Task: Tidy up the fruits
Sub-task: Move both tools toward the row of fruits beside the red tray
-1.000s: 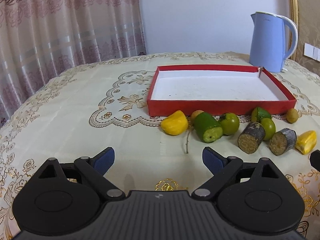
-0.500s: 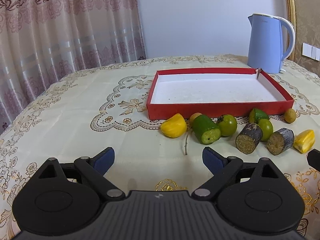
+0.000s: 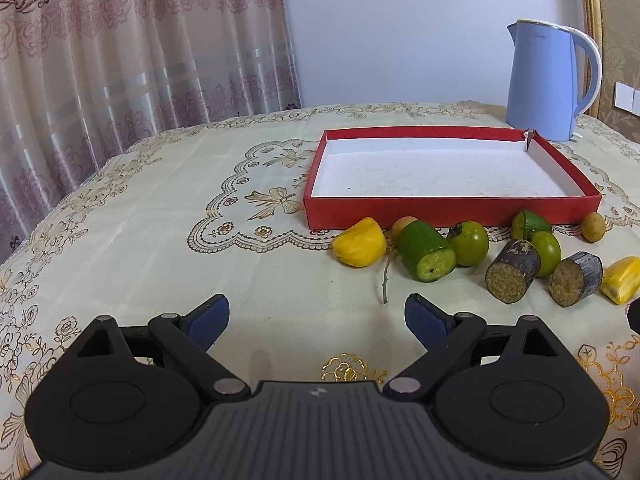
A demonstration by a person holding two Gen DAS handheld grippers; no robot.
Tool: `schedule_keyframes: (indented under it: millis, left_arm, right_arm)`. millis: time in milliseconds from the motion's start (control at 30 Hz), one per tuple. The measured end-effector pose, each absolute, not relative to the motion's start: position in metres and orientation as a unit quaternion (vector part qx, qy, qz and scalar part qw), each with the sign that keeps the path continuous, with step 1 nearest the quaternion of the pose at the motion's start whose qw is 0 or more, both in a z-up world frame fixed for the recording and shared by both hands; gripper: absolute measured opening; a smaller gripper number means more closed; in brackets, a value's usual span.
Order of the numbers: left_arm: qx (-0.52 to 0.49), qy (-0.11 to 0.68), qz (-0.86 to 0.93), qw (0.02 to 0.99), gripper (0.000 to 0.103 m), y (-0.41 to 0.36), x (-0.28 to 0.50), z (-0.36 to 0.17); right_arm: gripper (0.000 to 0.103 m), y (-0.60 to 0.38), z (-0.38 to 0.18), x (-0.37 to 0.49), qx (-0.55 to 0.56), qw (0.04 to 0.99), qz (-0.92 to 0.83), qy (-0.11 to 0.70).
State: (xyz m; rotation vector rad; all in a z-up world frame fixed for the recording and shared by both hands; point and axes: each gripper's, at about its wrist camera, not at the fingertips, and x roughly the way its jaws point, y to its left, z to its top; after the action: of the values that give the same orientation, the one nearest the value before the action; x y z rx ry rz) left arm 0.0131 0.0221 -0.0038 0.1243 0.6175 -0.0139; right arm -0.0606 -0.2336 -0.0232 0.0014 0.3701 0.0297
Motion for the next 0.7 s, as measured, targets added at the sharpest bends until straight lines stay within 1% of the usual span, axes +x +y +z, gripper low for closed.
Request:
schedule_keyframes:
  millis: [700]
  left_arm:
    - [0.059,0.308,-0.003,0.950,0.095,0.0245,0.0154,-0.0066]
  right_arm:
    - [0.103,-0.2275,-0.0241,-0.0605,-0.019,0.984,0.019,0.178]
